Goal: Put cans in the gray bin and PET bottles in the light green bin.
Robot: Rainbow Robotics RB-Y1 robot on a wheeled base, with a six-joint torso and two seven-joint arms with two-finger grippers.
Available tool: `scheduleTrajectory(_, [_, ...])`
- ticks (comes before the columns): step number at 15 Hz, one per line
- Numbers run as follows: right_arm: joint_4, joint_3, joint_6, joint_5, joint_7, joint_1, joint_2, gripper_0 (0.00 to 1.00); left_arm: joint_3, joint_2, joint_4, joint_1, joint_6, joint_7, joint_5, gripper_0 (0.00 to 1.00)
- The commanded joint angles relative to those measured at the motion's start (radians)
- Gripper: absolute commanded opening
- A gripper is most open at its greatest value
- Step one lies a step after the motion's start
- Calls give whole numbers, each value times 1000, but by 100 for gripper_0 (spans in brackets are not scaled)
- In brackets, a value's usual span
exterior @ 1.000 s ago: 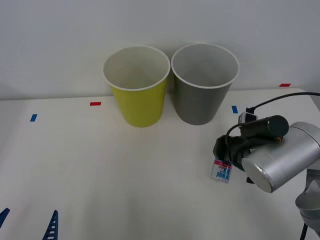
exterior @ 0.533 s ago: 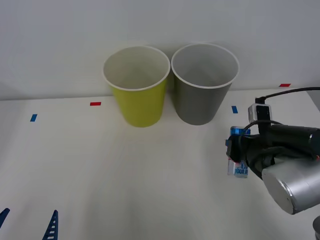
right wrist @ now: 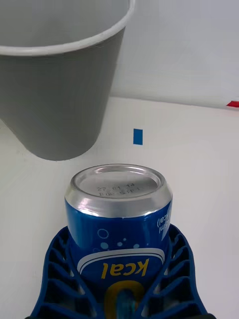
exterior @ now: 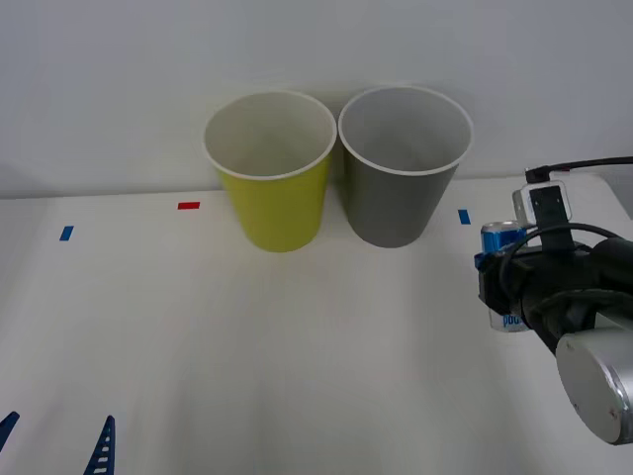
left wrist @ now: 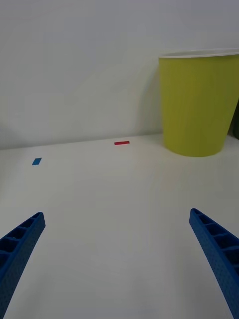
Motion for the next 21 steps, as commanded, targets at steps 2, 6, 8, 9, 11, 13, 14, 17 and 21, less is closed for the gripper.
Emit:
scheduleTrajectory(2, [-40, -2, -96, 43, -7, -22, 41, 0, 0, 0, 0, 0, 0, 0, 0, 100])
scheduleTrajectory(6, [-57, -1, -108, 78, -21, -113, 89, 0, 0, 0, 0, 0, 0, 0, 0, 100])
scheduleTrajectory(8, [-57, 4, -107, 110, -31, -165, 101, 0, 0, 0, 0, 0, 0, 0, 0, 100])
scheduleTrajectory(9, [-53, 19, -96, 147, -45, -200, 106, 0, 0, 0, 0, 0, 0, 0, 0, 100])
scheduleTrajectory(11, [-43, 50, -79, 190, -120, -240, 106, 0, 0, 0, 0, 0, 0, 0, 0, 100])
scheduleTrajectory(13, [-16, 71, -79, 225, -137, -297, 100, 0, 0, 0, 0, 0, 0, 0, 0, 100])
scheduleTrajectory(14, [9, 68, -81, 232, -140, -338, 103, 0, 0, 0, 0, 0, 0, 0, 0, 100])
scheduleTrajectory(17, [105, 36, -138, 225, -151, -435, 118, 0, 0, 0, 0, 0, 0, 0, 0, 100])
scheduleTrajectory(21, [242, -16, -253, 209, -157, -513, 117, 0, 0, 0, 0, 0, 0, 0, 0, 100])
